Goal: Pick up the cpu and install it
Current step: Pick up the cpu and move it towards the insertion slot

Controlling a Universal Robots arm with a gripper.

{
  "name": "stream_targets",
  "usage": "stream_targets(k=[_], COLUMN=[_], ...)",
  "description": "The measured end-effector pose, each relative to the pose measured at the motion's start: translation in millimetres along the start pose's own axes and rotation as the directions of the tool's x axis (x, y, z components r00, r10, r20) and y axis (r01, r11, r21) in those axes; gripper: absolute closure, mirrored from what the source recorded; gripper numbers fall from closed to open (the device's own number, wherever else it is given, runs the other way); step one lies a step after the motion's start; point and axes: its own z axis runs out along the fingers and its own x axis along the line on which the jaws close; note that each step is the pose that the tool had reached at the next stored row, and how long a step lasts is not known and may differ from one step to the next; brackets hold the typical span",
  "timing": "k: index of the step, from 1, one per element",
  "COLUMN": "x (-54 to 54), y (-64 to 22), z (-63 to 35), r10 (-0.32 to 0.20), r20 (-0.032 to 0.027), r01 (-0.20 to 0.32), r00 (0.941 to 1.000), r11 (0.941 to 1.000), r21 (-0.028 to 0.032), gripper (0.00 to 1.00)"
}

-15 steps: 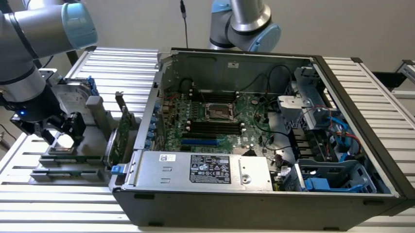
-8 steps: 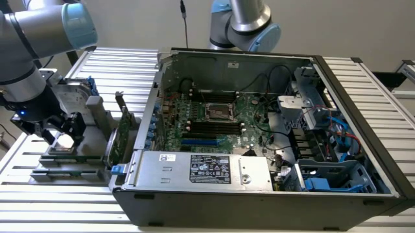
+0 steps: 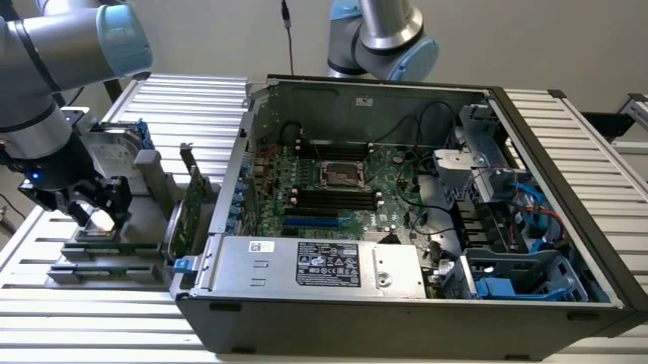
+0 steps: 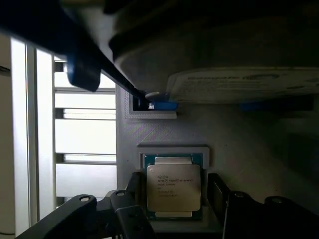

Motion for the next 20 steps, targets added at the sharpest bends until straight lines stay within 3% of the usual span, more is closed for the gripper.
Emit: stream_targets(k=[5, 6, 14, 20], x=[0.1, 0.0, -0.1, 0.0], y=[0.2, 0.2, 0.3, 0.5], z=[-0.1, -0.1, -0.6, -9.4], r10=[0.000, 0.000, 0.000, 0.000], r20=[-0.0002, -0.0002, 0.0002, -0.0016], r01=[0.000, 0.000, 0.000, 0.000], r00=[1.0000, 1.0000, 1.0000, 1.0000], r11=[1.0000, 1.0000, 1.0000, 1.0000], r21=[0.0001, 0.0001, -0.0001, 0.0000], gripper=[0.38, 0.45, 0.45, 0.45])
